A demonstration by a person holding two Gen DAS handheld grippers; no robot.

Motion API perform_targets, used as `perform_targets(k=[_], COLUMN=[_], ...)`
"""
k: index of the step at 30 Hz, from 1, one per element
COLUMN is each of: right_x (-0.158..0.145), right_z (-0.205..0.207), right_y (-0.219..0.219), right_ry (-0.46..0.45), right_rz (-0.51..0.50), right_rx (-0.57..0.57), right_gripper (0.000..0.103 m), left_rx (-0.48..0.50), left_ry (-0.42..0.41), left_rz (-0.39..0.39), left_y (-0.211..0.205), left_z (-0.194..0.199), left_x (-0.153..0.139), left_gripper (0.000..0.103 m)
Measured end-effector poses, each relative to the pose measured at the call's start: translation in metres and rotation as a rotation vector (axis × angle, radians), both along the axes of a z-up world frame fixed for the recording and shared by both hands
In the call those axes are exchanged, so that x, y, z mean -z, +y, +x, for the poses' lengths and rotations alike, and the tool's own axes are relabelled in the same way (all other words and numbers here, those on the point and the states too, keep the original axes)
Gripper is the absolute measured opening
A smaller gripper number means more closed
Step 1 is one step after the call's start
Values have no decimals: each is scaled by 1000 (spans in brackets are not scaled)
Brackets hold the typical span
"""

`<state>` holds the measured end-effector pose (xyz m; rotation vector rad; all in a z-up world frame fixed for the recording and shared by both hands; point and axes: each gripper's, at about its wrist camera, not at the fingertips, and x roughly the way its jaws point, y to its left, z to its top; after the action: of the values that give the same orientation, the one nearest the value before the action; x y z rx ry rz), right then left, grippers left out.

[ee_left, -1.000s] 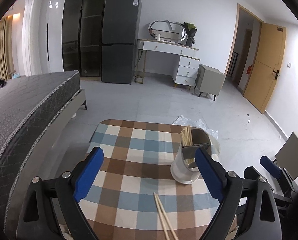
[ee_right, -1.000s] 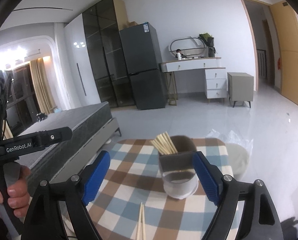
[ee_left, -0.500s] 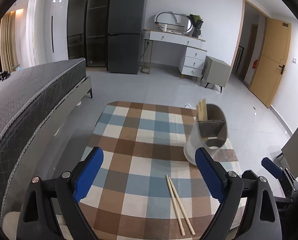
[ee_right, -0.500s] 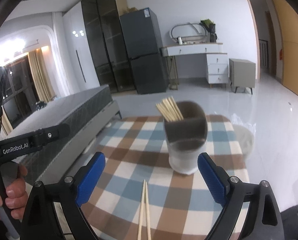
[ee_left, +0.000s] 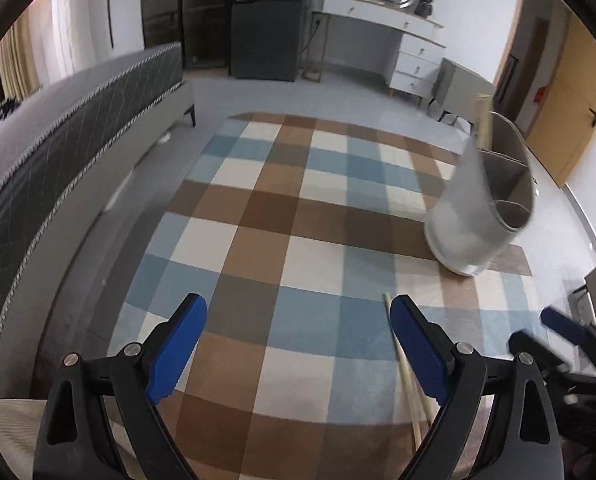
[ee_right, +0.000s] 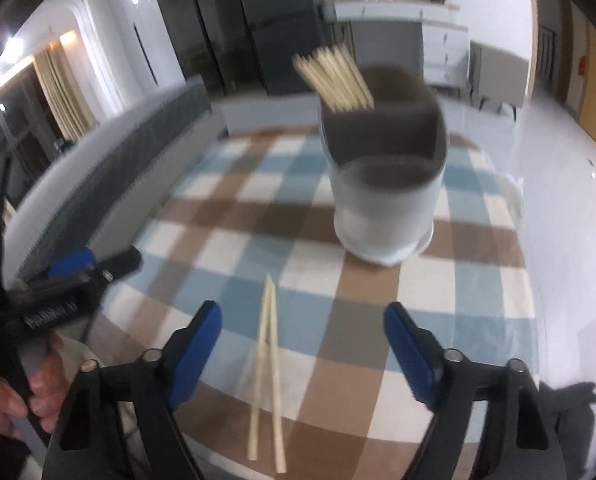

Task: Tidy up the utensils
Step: 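Move both open tools down toward the last two chopsticks on the rug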

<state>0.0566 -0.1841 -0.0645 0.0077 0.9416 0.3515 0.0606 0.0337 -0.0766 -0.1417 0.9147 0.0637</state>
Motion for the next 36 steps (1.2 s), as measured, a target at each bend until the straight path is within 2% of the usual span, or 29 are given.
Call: perform_targets(k=[3, 6, 8, 13, 17, 19, 24, 36], right_x=[25, 44, 50, 61, 69, 73, 79, 89], right_z=[19, 34, 41, 59, 65, 66, 62, 59], right_y=[7, 17, 27, 54, 67, 70, 75, 100], right_ry=[97, 164, 188, 238, 268, 284, 309, 325], right_rz=[-57, -73, -80, -139, -185, -211, -255, -327], right_rx=[-6, -31, -63, -157, -214, -232, -254, -291], right_gripper=[65, 59, 56, 41, 34, 25, 20, 20], left_rx=[-34, -82, -105, -127, -138, -148, -166, -186], left_ry=[37, 99, 128, 156, 171, 177, 208, 231], left_rz=[-12, -65, -92, -110, -122, -128, -153, -185], left_y=[11, 25, 32, 38, 44, 47, 54, 64], left_z=[8, 14, 17, 18, 17, 16, 17, 17], left_x=[9, 21, 27, 30, 31, 31, 36, 35], left_gripper=[90, 90, 90, 90, 90, 90, 90, 90])
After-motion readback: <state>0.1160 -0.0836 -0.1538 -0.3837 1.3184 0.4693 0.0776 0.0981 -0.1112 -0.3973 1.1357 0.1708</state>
